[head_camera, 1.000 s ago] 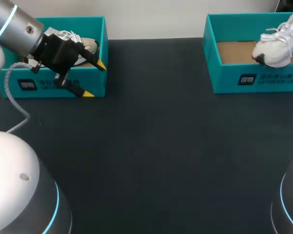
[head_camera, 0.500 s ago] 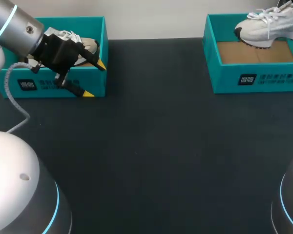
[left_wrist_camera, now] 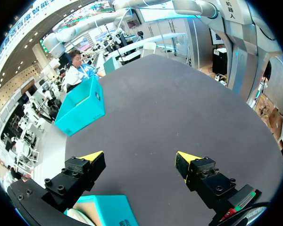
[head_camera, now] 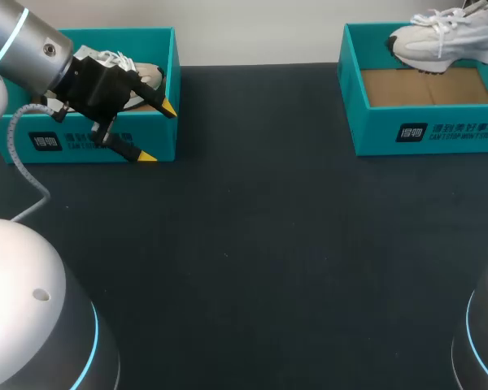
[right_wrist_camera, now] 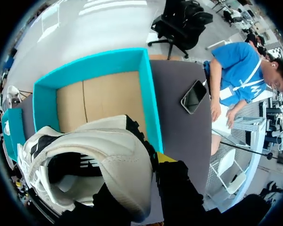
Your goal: Take the shoe out of the shoebox, open the shoe tongue, remove and reinsert the insole, then place the shoe into the shoebox
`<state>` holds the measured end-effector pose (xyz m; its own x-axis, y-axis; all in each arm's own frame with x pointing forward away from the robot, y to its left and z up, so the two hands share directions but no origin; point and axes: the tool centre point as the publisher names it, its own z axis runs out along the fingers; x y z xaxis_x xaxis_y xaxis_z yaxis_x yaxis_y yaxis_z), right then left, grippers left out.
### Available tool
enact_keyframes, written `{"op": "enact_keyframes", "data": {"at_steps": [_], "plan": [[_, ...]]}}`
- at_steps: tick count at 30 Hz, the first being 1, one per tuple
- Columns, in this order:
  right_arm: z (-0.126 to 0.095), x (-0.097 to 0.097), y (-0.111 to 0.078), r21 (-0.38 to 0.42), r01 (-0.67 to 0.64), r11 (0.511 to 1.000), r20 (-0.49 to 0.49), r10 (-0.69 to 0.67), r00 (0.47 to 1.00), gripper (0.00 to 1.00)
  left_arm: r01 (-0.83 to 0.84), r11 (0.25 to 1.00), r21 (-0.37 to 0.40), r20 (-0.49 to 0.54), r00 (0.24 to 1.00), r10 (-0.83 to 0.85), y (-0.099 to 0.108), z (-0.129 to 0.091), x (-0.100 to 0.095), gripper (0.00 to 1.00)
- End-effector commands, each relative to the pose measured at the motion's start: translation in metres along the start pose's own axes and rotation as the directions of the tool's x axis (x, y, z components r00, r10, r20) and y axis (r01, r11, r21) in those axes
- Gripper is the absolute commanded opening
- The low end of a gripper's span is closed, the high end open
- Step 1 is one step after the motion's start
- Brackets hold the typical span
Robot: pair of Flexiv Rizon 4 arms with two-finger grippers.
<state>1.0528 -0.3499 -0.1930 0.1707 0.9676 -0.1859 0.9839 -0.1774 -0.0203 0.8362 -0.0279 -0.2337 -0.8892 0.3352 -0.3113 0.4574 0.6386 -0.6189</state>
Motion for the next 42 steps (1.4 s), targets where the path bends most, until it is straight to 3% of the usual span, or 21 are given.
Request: {"op": "enact_keyframes", "data": {"at_steps": [1, 12, 42], "plan": [[0.006, 0.003, -0.008, -0.018, -0.060, 0.998, 0.004, 0.060, 0.998, 0.00, -0.001, 1.000, -0.003, -0.001, 1.000, 0.001, 0.000, 0.000, 0.001, 1.00], [0.036, 0.009, -0.007, -0.072, -0.090, 0.993, 0.046, 0.094, 0.995, 0.00, -0.001, 1.000, -0.003, -0.001, 1.000, 0.001, 0.000, 0.000, 0.001, 1.00], [0.099, 0.012, 0.002, -0.074, -0.119, 0.990, 0.074, 0.124, 0.990, 0.00, -0.001, 1.000, -0.003, -0.001, 1.000, 0.001, 0.000, 0.000, 0.001, 1.00]]}}
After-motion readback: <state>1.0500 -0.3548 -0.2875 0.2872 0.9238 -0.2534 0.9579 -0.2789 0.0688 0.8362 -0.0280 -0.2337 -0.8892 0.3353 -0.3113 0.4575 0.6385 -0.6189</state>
